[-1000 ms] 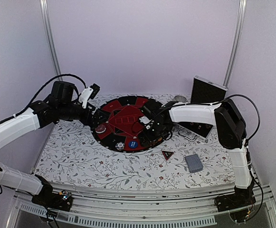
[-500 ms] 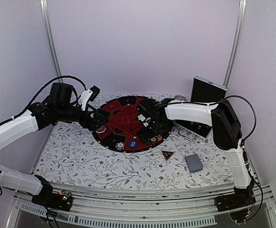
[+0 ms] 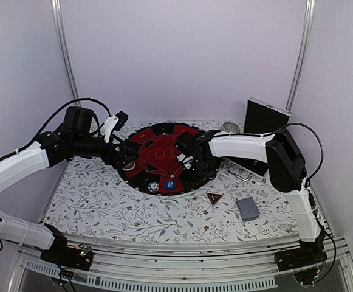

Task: Distribute texas hold em gaming equipment
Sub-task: Adjust the poker chips pile in the big blind area.

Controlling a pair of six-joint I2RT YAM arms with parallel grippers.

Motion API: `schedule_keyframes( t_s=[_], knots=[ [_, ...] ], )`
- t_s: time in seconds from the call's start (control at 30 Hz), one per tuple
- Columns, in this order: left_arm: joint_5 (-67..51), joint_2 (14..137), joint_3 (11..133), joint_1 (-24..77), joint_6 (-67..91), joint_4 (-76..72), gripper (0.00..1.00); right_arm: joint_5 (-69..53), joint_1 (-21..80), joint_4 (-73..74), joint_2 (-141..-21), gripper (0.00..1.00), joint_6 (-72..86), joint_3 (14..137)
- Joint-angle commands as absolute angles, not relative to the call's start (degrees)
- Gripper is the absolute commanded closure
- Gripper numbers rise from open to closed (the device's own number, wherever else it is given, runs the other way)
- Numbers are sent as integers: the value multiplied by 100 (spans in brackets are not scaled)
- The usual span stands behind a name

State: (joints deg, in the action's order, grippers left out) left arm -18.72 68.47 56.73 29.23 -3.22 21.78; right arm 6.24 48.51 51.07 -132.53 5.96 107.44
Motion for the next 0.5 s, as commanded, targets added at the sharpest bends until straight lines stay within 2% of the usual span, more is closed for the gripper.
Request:
schedule_keyframes(
  t_s=[0.0, 0.47],
  knots=[
    [-1960, 6759, 5607, 2832, -387, 2188, 2, 492, 4891, 5317, -13403, 21, 519, 10786],
    [-2049, 6759, 5601, 2795, -386, 2181, 2, 691, 4895, 5365, -13782, 59, 514, 11068]
  ],
)
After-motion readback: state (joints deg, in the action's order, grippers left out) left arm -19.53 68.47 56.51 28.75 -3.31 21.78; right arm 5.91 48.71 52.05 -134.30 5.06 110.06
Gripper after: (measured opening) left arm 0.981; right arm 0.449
